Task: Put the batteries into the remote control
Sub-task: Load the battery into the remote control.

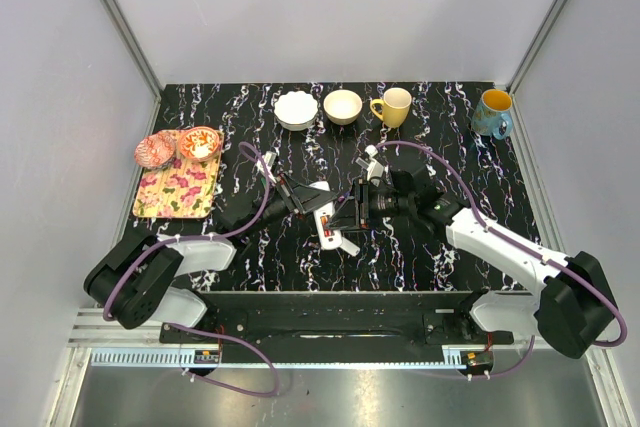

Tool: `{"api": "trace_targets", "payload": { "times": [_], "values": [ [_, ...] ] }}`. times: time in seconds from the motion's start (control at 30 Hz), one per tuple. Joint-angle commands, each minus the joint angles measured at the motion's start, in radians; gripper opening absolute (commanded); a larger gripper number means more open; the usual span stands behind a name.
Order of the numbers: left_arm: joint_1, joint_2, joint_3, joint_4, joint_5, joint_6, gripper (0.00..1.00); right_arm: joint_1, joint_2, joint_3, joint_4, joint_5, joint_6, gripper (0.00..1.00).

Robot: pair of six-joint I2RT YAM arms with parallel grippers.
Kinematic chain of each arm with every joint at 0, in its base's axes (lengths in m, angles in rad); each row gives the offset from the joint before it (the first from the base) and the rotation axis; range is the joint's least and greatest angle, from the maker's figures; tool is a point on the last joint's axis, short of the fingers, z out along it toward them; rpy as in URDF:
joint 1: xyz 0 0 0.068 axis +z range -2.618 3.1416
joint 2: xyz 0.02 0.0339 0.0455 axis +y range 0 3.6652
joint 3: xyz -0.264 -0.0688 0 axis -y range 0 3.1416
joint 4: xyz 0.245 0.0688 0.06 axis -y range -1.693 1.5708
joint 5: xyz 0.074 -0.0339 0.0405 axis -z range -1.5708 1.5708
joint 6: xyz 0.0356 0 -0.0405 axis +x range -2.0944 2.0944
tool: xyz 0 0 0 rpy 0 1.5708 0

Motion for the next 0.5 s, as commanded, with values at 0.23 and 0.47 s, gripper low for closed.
{"api": "trace_targets", "payload": {
  "times": [0.23,0.47],
  "values": [
    [-0.021,-0.072,0.050,0.290,-0.012,-0.044,0.00,0.020,0.046,0.008,-0.121,0.190,-0.059,0.22],
    [-0.030,-0.083,0.053,0.287,-0.015,-0.044,0.00,0.019,0.054,0.011,-0.141,0.224,-0.069,0.15]
  ]
}}
